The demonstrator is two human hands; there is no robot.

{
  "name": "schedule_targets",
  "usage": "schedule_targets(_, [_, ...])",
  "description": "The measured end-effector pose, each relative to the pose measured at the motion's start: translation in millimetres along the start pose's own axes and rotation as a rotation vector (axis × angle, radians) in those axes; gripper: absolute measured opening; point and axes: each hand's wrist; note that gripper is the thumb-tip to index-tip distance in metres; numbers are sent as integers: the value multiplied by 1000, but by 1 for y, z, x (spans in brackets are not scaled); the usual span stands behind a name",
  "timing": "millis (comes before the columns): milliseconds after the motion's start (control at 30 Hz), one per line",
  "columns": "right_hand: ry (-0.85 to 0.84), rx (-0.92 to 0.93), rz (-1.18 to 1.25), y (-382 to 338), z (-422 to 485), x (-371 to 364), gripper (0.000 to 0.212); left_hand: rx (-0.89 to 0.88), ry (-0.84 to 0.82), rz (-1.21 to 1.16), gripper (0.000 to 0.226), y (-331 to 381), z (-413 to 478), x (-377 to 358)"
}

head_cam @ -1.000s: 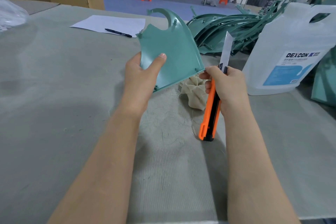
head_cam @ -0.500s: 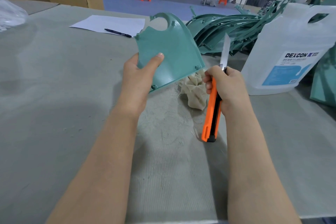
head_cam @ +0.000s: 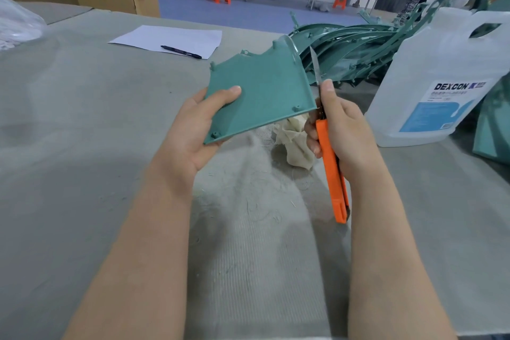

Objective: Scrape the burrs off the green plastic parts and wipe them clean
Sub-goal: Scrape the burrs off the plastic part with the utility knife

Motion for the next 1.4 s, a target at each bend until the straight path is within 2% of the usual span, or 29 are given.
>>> schedule_targets(333, [-53,111,-137,-1,-2,-6,57,55,47,-46,7,0,0,7])
schedule_targets(667, [-152,101,-27,-4,-5,-8,48,99,79,-120,3,2,0,7])
schedule_targets(1200, [-255,123,-13,-8,-9,-10,52,132,163,-227,9,1,-1,6])
schedule_targets(1400, [-283,130,7,-11,-11,-10,51,120,145,-249,11,1,0,6])
Point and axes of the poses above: each hand's wrist, its own z-axis towards the middle knuckle, its own x-axis out of the back of the hand, y = z × x, and after that the axes turned 10 degrees about -y, right-handed
